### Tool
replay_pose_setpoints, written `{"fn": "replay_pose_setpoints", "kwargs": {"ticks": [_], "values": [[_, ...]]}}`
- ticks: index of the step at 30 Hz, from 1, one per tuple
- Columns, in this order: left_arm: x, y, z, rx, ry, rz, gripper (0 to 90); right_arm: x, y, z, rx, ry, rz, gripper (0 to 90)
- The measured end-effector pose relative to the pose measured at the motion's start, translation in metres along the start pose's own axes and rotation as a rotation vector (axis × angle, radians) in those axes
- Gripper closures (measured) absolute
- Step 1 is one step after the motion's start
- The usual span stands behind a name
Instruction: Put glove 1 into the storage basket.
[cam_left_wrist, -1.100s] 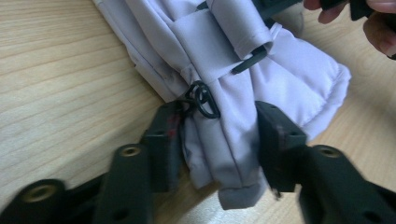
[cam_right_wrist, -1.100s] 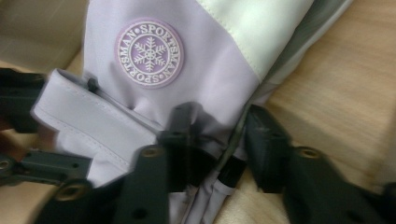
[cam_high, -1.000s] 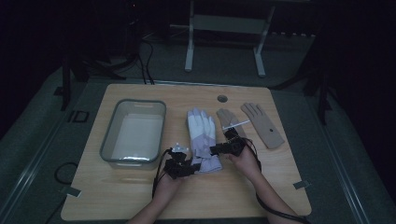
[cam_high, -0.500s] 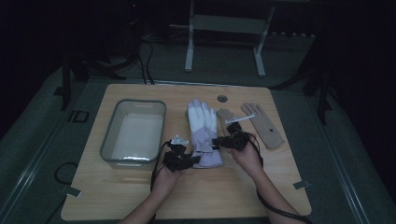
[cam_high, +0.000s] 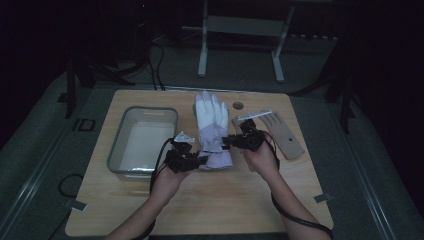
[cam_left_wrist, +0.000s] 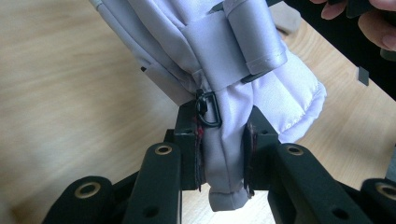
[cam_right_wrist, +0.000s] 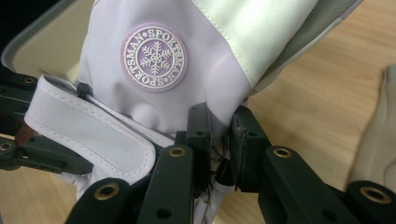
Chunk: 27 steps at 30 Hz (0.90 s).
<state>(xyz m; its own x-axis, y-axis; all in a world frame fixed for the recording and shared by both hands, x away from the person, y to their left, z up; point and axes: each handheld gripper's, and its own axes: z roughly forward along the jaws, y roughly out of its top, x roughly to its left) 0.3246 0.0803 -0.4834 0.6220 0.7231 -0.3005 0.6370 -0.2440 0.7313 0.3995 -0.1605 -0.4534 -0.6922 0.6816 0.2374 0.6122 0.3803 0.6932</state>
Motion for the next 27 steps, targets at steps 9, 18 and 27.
{"fn": "replay_pose_setpoints", "kwargs": {"ticks": [9,18,27], "values": [[0.013,0.007,-0.025,-0.008,0.016,0.014,72.3,0.016,0.022,0.005,-0.023,0.028,-0.023,79.5],[0.032,0.005,-0.051,0.000,0.032,0.011,72.3,0.037,0.041,0.019,-0.021,0.046,-0.052,79.5],[0.050,-0.001,-0.077,-0.001,0.065,0.014,72.3,0.058,0.058,0.039,-0.022,0.078,-0.075,79.6]]}}
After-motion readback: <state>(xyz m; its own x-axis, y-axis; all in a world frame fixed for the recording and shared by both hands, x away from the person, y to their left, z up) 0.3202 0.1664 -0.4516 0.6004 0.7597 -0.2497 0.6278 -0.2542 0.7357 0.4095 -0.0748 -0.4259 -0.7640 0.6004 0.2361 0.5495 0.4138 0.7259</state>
